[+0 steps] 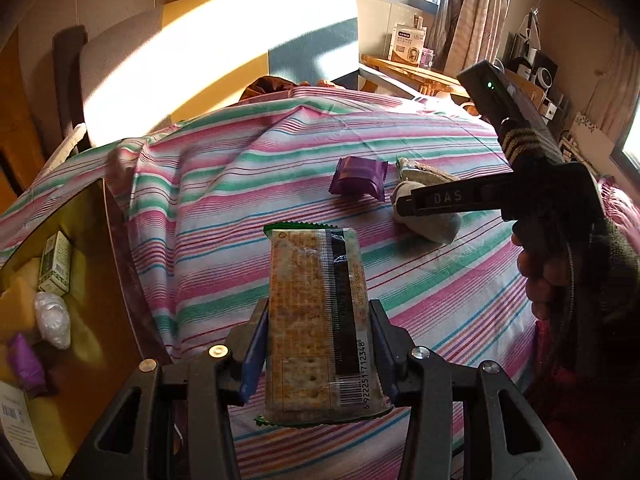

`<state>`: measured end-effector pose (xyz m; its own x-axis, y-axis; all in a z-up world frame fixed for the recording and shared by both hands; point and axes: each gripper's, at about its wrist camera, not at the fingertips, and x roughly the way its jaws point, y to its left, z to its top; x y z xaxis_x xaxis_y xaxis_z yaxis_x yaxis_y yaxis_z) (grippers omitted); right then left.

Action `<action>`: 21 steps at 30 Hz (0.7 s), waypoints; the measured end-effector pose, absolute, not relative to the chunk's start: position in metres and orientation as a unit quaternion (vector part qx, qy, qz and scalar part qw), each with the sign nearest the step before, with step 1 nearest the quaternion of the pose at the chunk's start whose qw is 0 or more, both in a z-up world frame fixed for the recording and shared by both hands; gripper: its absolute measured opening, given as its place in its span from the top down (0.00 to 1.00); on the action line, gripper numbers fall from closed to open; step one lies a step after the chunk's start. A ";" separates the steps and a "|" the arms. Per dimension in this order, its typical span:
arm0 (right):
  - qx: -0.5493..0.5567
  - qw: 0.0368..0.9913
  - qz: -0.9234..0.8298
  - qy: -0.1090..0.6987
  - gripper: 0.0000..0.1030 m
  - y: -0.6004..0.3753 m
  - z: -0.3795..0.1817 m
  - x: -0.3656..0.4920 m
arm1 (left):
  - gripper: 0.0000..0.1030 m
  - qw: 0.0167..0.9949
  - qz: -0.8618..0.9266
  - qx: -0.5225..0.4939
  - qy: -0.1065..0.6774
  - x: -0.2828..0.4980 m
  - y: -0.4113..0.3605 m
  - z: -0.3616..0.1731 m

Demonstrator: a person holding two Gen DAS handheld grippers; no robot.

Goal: Organize objects
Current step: 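Carry the cracker packet over the gold tray with the left tool while the right tool holds the sock, then lower the cracker packet into the gold tray and open the left tool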

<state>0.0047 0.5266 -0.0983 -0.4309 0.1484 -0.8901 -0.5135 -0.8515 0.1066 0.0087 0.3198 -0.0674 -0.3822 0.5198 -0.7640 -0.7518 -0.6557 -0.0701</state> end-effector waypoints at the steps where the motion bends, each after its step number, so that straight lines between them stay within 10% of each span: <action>1: -0.494 0.201 0.826 0.184 0.43 0.526 -0.098 0.004 | 0.54 0.388 0.821 -0.394 0.144 0.010 0.315 -0.063; 21: -0.502 0.211 0.828 0.133 0.43 0.513 -0.102 0.002 | 0.54 0.304 0.866 -0.386 0.095 -0.010 0.201 -0.026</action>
<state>0.0016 0.5129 -0.1016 -0.4059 0.2163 -0.8879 -0.4829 -0.8757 0.0074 -0.0102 0.2007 -0.0264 -0.5181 0.4524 -0.7259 -0.5994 -0.7975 -0.0693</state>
